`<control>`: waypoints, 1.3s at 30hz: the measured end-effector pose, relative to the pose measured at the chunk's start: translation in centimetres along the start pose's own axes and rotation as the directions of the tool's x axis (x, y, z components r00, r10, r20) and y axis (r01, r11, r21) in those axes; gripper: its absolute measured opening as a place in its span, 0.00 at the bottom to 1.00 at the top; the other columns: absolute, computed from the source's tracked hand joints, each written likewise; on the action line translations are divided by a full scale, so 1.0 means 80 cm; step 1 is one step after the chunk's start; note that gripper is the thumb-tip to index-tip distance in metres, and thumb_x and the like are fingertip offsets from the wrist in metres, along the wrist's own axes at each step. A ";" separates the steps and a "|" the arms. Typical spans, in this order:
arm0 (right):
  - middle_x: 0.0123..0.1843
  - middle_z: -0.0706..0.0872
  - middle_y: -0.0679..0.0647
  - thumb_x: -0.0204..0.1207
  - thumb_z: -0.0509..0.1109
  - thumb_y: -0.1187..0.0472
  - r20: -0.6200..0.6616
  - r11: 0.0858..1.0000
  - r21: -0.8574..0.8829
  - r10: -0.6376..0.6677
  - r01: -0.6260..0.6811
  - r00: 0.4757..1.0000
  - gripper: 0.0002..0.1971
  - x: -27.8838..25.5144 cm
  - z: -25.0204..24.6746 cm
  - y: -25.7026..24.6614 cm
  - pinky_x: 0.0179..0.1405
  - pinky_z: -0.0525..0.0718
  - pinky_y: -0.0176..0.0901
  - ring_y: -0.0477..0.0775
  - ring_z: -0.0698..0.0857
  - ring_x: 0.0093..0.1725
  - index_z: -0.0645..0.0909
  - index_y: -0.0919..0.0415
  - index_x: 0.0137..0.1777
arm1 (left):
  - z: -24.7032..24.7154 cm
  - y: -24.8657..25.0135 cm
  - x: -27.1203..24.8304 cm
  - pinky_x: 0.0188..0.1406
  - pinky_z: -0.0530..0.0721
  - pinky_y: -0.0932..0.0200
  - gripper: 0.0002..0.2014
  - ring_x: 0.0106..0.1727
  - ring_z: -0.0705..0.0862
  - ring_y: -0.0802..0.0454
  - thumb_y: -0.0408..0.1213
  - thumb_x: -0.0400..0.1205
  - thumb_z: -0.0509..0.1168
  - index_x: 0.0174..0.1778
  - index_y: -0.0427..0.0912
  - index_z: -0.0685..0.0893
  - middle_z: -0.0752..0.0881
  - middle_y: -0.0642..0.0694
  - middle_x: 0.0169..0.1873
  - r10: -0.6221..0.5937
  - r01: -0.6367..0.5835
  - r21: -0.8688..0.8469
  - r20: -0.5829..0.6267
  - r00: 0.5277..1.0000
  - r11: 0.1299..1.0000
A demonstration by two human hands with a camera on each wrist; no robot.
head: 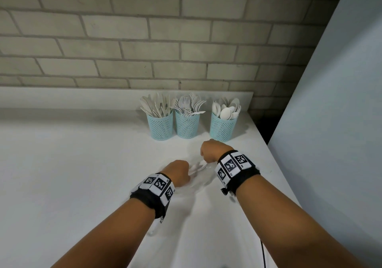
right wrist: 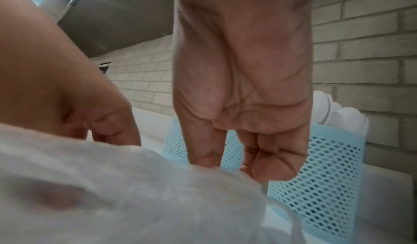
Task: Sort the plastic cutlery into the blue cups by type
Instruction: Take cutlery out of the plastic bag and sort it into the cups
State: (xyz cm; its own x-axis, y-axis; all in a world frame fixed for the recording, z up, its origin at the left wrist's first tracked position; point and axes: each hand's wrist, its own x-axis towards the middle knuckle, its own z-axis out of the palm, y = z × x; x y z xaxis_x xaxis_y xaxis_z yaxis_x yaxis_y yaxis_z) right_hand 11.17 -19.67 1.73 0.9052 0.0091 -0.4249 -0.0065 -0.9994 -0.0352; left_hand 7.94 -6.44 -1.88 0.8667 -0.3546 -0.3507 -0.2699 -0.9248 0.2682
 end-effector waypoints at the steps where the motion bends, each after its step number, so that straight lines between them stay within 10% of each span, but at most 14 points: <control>1: 0.71 0.73 0.64 0.77 0.58 0.69 -0.007 1.000 0.005 0.016 -0.016 1.000 0.22 -0.001 0.002 0.003 0.70 0.75 0.54 0.64 0.75 0.69 0.73 0.64 0.72 | 0.000 -0.004 0.003 0.48 0.76 0.55 0.12 0.51 0.81 0.41 0.41 0.82 0.58 0.41 0.37 0.79 0.85 0.39 0.51 -0.007 0.008 -0.012 0.017 1.000 1.000; 9: 0.72 0.73 0.63 0.78 0.55 0.69 -0.003 0.997 0.075 -0.010 0.010 1.000 0.23 -0.006 0.008 0.019 0.72 0.74 0.53 0.63 0.75 0.70 0.74 0.59 0.72 | -0.016 -0.030 0.007 0.30 0.60 0.63 0.22 0.30 0.69 0.54 0.42 0.80 0.67 0.25 0.43 0.64 0.70 0.47 0.28 -0.009 -0.002 -0.250 -0.043 0.999 0.968; 17: 0.76 0.72 0.58 0.77 0.58 0.73 -0.032 0.980 0.185 -0.073 0.077 0.997 0.26 -0.014 -0.019 0.021 0.68 0.73 0.46 0.59 0.74 0.72 0.70 0.59 0.76 | -0.035 -0.030 -0.008 0.35 0.80 0.65 0.16 0.35 0.85 0.58 0.29 0.84 0.59 0.30 0.42 0.69 0.86 0.41 0.43 -0.061 -0.027 -0.777 -0.084 0.995 0.628; 20: 0.66 0.79 0.59 0.80 0.55 0.70 -0.158 0.831 0.534 -0.083 0.156 0.984 0.21 -0.012 -0.037 0.016 0.58 0.77 0.46 0.58 0.79 0.62 0.73 0.61 0.72 | -0.046 -0.030 -0.013 0.41 0.80 0.64 0.07 0.42 0.84 0.56 0.29 0.85 0.59 0.41 0.40 0.78 0.87 0.42 0.47 -0.047 -0.061 -0.868 -0.097 0.994 0.493; 25: 0.49 0.86 0.56 0.84 0.56 0.46 -0.132 0.224 0.963 -0.081 0.147 0.988 0.18 -0.017 -0.051 0.004 0.43 0.83 0.42 0.51 0.85 0.43 0.78 0.57 0.61 | -0.058 -0.022 -0.015 0.45 0.81 0.64 0.09 0.43 0.85 0.56 0.27 0.84 0.60 0.59 0.38 0.78 0.87 0.46 0.45 -0.028 -0.078 -0.947 -0.091 0.995 0.312; 29: 0.47 0.84 0.53 0.80 0.67 0.56 -0.220 0.278 0.929 -0.120 0.246 0.968 0.12 -0.011 -0.044 -0.003 0.38 0.86 0.37 0.48 0.85 0.41 0.76 0.60 0.59 | -0.061 -0.018 -0.012 0.44 0.83 0.63 0.08 0.43 0.87 0.55 0.27 0.82 0.63 0.55 0.38 0.81 0.89 0.45 0.44 -0.041 -0.090 -0.962 -0.104 0.994 0.256; 34: 0.48 0.79 0.59 0.83 0.61 0.64 -0.226 0.075 0.969 -0.100 0.234 0.969 0.08 -0.007 -0.042 -0.005 0.33 0.88 0.35 0.51 0.83 0.41 0.71 0.61 0.61 | -0.056 -0.020 -0.009 0.41 0.83 0.64 0.05 0.38 0.88 0.58 0.31 0.84 0.62 0.47 0.40 0.83 0.88 0.46 0.42 -0.079 -0.097 -0.985 -0.109 0.991 0.143; 39: 0.45 0.79 0.54 0.84 0.59 0.60 -0.198 0.129 0.969 -0.094 0.210 0.976 0.12 -0.010 -0.045 -0.008 0.41 0.86 0.40 0.50 0.82 0.40 0.71 0.59 0.66 | -0.053 -0.020 -0.005 0.37 0.82 0.63 0.06 0.40 0.87 0.55 0.31 0.83 0.63 0.54 0.41 0.83 0.88 0.45 0.42 -0.122 -0.107 -0.983 -0.126 0.985 0.151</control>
State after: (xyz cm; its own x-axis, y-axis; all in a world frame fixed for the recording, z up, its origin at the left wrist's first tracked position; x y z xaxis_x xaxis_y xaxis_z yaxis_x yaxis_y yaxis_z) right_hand 11.96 -19.15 5.32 0.9680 0.0959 -0.2317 -0.2231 -0.0931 -0.9704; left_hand 9.80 -4.20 1.62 0.9390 -0.2190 -0.2653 0.2790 0.0335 0.9597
